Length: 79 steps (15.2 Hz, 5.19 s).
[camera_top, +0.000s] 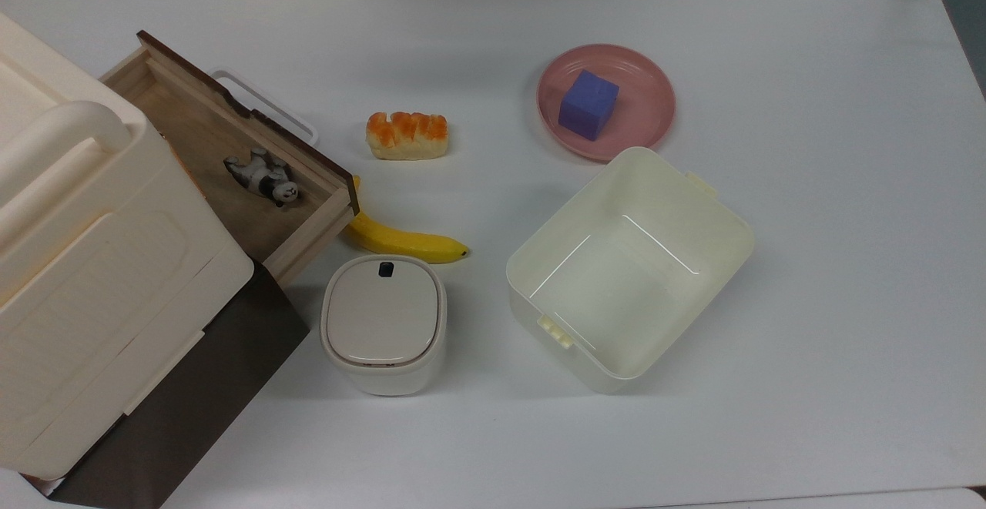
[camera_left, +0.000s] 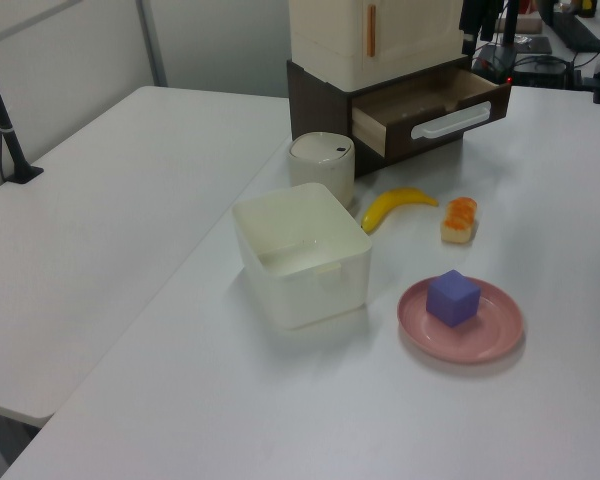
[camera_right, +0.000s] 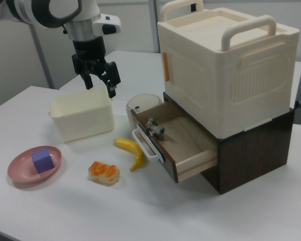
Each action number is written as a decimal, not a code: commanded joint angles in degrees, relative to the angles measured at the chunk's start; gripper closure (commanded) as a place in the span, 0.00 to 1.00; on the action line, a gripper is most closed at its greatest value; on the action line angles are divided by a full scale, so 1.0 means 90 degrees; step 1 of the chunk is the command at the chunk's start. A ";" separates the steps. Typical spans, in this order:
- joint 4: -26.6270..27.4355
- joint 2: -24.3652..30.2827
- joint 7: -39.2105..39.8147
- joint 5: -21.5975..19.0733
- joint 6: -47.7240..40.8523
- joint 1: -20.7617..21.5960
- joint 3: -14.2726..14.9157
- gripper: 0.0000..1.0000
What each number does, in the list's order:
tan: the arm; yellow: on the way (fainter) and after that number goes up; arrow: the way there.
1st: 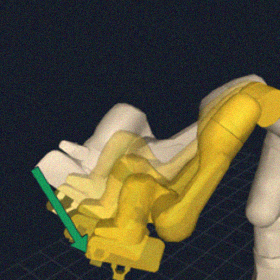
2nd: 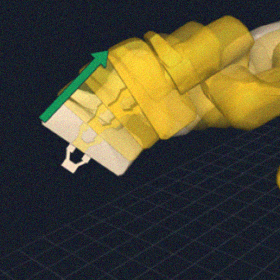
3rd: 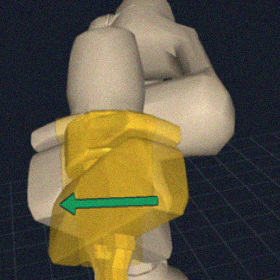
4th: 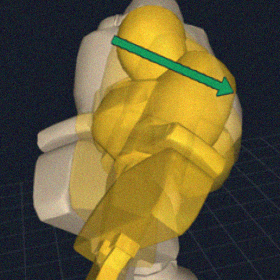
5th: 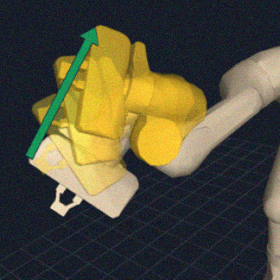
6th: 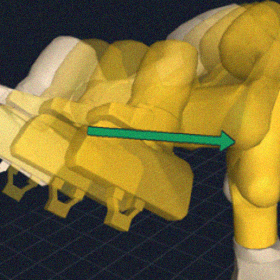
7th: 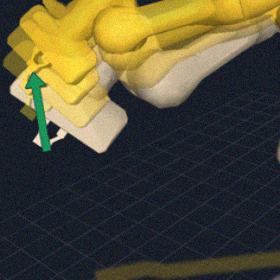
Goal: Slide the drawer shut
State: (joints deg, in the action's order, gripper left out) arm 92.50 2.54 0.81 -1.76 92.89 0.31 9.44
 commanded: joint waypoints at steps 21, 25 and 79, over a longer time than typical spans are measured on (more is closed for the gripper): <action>-0.0044 0.0000 -0.0657 -0.0048 0.0040 0.0073 -0.0043 0.00; -0.0044 -0.0029 -0.0666 -0.0058 0.0079 0.0093 -0.0052 0.00; 0.1442 -0.2196 -0.4161 0.0762 0.5889 -0.1079 0.0064 1.00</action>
State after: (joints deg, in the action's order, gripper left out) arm 111.87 -12.92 -32.39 4.06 144.52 -9.00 9.13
